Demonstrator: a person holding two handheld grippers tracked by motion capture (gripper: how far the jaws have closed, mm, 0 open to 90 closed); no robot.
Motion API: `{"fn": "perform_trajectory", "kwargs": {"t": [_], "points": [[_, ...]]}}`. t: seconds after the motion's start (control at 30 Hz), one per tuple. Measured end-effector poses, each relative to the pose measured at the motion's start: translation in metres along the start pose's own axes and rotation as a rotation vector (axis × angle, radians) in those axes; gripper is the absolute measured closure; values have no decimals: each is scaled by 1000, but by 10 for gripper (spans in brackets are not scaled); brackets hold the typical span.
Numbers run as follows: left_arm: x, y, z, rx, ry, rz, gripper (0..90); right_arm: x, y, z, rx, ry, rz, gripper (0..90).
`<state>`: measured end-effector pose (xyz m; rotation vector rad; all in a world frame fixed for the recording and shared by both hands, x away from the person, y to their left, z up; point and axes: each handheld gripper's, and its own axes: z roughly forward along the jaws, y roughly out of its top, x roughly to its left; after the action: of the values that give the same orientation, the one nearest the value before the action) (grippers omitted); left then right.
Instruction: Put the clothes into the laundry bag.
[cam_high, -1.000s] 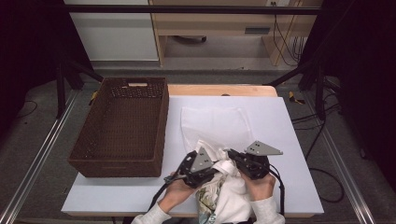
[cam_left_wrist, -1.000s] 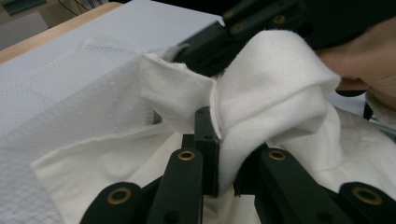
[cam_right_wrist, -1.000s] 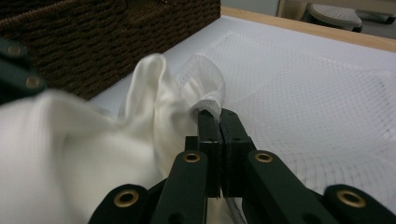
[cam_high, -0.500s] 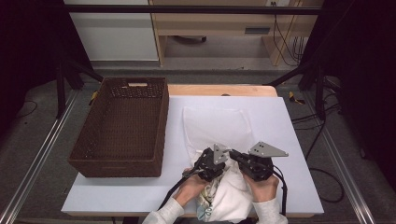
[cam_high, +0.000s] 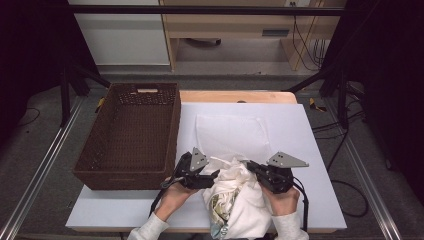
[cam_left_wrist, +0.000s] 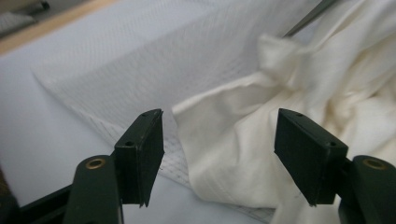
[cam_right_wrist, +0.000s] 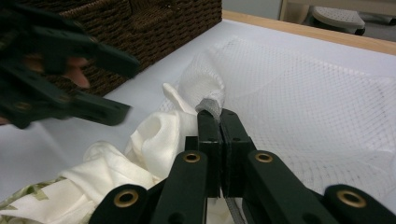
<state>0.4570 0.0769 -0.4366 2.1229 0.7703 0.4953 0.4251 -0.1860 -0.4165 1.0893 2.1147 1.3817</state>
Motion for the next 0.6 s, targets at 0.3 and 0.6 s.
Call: {"fn": "perform_trajectory", "kwargs": {"t": [0.3,0.6], "points": [[5,-13,47,104,-74,-75,483,0,-1,2,8,4,-7,889],[-13,-15,46,78,-63,-14,874,0,-1,3,10,5,-6,890]]}}
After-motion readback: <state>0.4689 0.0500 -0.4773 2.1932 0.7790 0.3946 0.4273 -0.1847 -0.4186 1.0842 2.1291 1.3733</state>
